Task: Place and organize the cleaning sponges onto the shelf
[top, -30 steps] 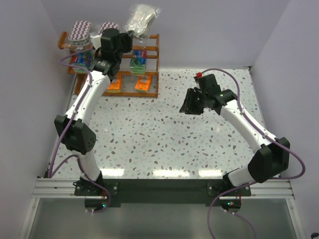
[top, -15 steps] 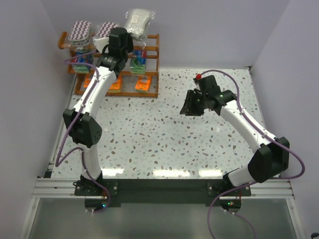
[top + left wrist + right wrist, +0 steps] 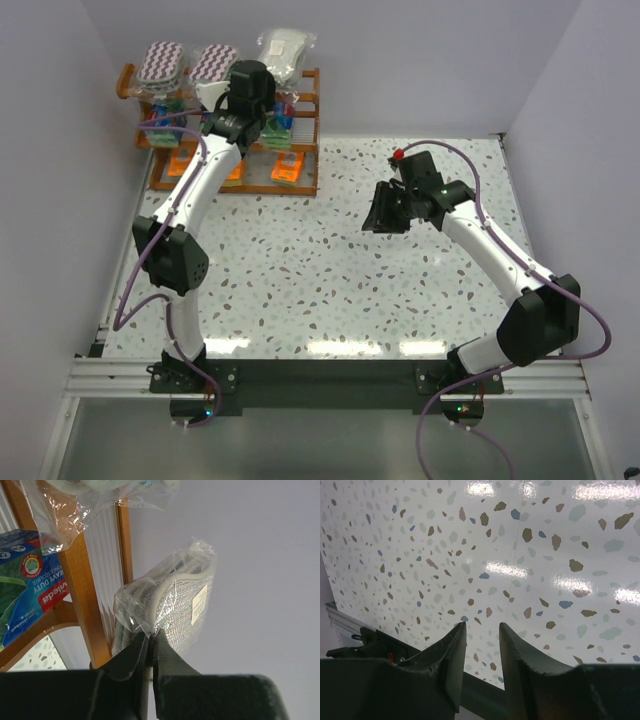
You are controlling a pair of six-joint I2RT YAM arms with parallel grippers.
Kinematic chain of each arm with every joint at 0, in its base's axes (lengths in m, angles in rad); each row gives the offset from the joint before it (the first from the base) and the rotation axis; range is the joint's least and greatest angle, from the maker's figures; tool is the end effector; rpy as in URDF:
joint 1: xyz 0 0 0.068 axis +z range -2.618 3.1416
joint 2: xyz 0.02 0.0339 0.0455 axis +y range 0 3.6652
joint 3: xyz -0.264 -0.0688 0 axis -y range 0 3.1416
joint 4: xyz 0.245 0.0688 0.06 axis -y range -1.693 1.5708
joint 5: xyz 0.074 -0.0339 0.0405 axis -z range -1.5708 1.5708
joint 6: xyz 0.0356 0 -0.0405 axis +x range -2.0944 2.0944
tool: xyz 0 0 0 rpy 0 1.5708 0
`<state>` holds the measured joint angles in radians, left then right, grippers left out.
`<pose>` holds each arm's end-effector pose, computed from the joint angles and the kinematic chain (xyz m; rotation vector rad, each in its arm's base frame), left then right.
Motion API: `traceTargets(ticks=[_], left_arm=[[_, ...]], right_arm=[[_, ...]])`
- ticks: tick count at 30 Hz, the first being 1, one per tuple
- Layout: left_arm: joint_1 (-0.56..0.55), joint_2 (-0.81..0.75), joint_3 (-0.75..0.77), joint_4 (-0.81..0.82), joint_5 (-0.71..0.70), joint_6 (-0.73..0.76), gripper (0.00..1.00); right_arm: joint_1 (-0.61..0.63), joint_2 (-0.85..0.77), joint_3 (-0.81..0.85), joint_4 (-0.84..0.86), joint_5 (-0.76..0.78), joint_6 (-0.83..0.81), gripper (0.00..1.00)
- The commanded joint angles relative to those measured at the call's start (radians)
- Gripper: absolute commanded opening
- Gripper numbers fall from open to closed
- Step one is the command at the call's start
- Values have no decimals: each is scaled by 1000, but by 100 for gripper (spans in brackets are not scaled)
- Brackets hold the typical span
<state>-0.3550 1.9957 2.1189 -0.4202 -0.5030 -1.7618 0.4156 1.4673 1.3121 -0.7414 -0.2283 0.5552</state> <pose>0.4421 -0.1456 0.4129 -1.5197 1.2279 -0.9957 0.2821 0.1333 0.3126 0.0761 2.5663 0.6796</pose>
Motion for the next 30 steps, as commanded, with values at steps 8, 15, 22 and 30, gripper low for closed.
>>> traceTargets(ticks=[8,15,22,30], left_arm=[[-1,-9,13,7,-58,-8,29],[-1,-47,-8,47,-51,25,53],[-1,-170,-126,81,-9,71,72],[-1,-383,-310,141,153,325,100]], right_arm=[[-8,1,18,-6,-31,-23,39],[-11,-9,1,2,-32,-24,41],[-14,-15,-4,5,-32,-26,41],[-18,-38,-16,11,-23,-23,45]])
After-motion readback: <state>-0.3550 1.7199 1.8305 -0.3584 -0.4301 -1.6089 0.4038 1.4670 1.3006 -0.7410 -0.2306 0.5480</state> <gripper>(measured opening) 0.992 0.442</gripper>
